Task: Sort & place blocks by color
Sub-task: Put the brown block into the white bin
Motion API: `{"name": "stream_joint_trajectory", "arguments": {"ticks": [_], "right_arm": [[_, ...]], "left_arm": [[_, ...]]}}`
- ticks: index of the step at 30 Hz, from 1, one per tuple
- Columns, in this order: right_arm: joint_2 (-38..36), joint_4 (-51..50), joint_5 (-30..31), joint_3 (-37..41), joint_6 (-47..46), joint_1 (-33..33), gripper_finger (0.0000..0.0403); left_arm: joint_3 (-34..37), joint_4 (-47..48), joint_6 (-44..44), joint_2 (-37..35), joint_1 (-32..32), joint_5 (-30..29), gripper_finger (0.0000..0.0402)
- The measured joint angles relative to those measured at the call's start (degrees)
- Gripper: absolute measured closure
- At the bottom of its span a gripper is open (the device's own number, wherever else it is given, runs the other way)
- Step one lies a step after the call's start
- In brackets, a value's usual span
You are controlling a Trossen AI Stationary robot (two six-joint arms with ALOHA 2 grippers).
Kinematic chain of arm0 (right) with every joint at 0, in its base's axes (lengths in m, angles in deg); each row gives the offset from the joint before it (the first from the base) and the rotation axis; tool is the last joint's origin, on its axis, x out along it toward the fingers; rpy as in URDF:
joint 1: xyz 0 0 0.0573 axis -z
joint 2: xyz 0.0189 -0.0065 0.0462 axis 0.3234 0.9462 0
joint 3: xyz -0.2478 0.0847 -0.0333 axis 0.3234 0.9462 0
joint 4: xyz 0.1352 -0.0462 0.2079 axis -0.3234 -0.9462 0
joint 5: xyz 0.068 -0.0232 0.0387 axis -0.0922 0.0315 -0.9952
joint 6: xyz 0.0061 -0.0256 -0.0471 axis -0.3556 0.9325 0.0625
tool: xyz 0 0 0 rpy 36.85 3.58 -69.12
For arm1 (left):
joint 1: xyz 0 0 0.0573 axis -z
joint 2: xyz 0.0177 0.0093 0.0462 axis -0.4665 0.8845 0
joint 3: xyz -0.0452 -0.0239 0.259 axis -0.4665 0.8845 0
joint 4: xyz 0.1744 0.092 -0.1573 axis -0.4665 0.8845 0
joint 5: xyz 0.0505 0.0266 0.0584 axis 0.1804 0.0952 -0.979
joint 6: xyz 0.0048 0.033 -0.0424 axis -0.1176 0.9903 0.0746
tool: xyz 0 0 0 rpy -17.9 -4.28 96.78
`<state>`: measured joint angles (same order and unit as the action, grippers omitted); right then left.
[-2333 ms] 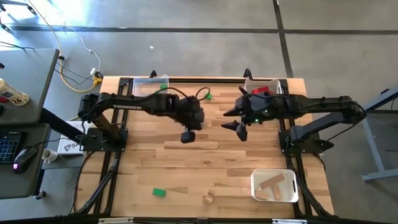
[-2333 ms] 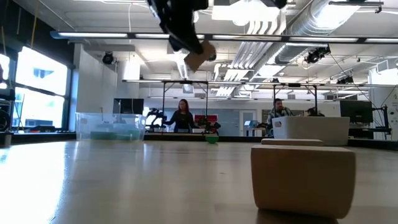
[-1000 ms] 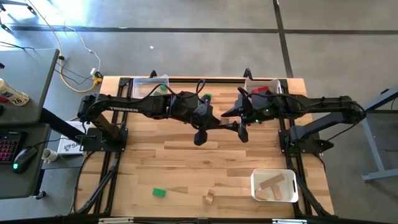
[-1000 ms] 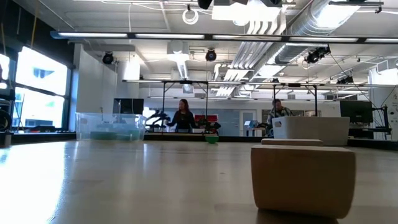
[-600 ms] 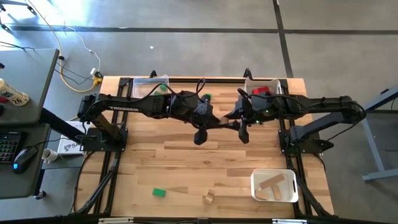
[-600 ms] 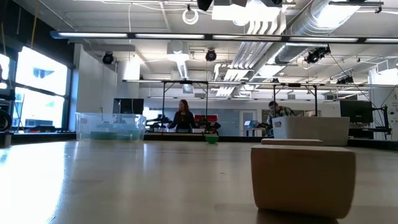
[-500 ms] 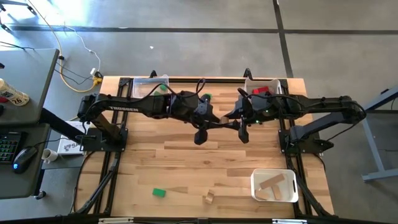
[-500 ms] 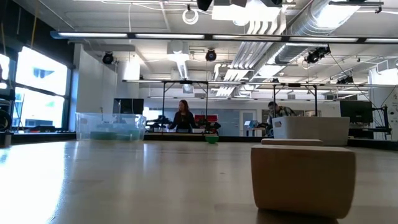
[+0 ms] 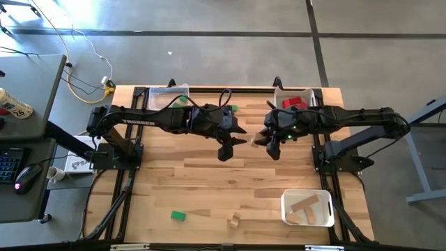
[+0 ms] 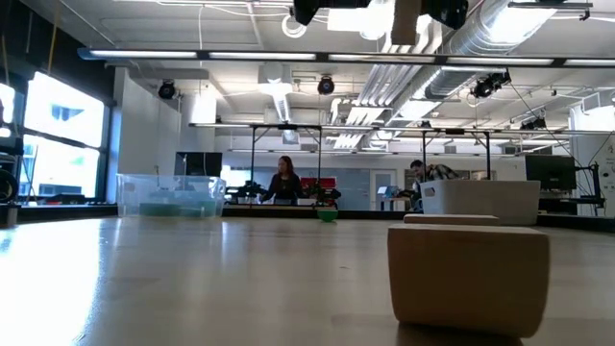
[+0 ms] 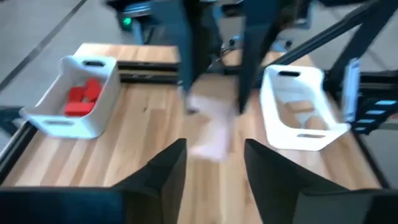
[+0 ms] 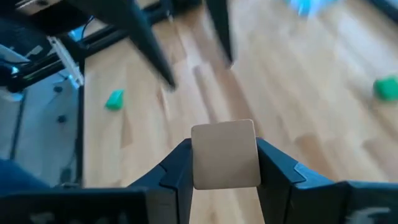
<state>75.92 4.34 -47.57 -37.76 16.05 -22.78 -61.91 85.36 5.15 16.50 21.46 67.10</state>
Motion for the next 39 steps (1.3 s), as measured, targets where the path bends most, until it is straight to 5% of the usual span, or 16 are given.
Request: {"name": "stream_joint_trajectory", "arguments": {"ticks": [5,19,39], "right_arm": [[0.0,-4.6,-3.1,0.0,-6.4,-1.2,0.0293],[0.6,-15.7,-4.8,0.0,-28.1,-11.6,0.0293],[13.8,-22.6,-15.2,0.0,-52.2,-27.6,0.0293]], "left_arm": [[0.0,2.6,0.0,0.0,-0.1,-4.1,0.0230],[0.0,10.1,2.4,0.0,0.0,-4.1,0.0231],[0.0,17.7,2.5,0.0,0.2,-0.2,0.0231]]}}
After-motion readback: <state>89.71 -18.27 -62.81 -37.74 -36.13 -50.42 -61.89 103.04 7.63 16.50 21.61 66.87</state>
